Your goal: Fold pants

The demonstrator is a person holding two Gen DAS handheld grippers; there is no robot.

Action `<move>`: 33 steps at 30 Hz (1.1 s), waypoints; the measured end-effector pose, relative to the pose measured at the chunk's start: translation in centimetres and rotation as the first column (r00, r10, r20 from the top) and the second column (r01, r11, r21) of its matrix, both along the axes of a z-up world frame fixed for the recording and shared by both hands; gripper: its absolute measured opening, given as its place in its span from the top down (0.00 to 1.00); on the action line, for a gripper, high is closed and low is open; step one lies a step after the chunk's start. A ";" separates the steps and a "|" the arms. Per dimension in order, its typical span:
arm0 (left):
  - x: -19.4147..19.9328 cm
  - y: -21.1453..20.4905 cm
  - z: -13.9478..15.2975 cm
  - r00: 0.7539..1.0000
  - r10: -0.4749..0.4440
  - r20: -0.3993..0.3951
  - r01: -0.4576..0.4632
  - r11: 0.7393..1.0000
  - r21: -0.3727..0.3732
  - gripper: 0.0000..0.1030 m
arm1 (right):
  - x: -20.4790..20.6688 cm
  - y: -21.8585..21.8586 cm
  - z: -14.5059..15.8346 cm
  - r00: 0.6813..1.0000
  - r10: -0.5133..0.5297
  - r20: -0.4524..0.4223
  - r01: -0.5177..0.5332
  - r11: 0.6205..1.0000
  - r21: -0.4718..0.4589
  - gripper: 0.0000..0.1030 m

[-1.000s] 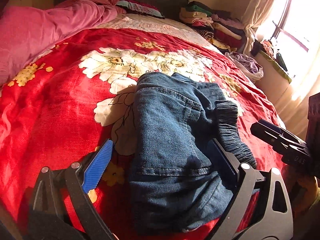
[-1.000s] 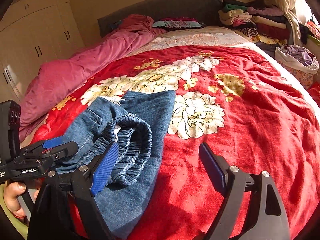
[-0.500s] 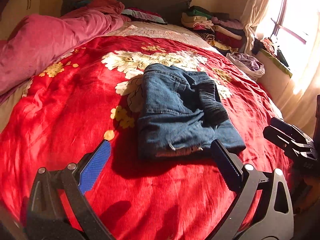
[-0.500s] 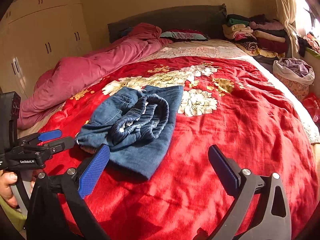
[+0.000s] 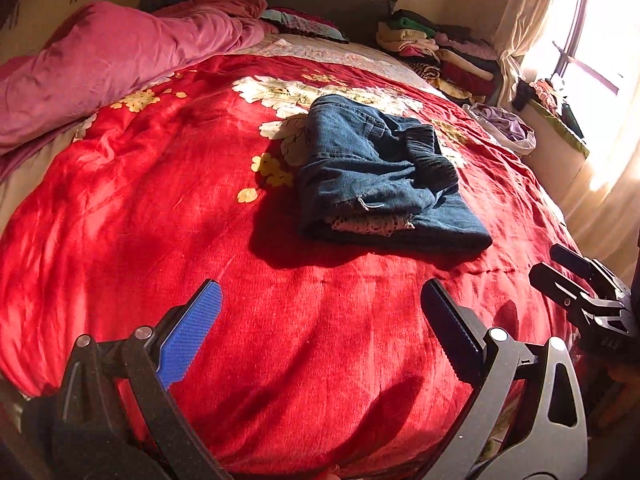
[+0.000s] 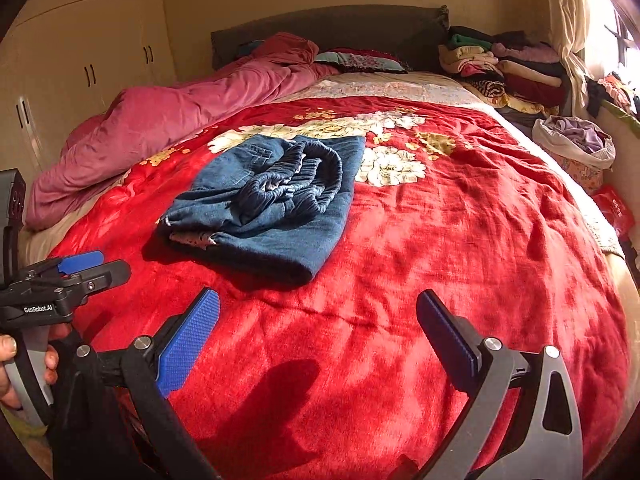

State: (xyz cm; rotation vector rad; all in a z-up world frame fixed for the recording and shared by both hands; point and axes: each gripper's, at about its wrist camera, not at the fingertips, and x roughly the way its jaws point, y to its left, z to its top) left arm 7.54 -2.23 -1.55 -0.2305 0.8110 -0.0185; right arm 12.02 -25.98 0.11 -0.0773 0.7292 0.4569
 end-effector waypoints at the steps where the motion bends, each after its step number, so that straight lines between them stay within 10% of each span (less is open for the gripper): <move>1: -0.1 0.0 -0.1 1.000 -0.001 -0.004 0.001 1.000 -0.004 0.09 | -0.2 0.1 -0.2 1.000 -0.003 -0.001 0.003 1.000 -0.003 0.04; 33: -0.7 0.1 0.0 1.000 0.022 -0.009 -0.022 0.999 0.023 0.09 | -0.3 0.5 -0.6 1.000 -0.023 -0.020 0.022 0.999 -0.023 0.04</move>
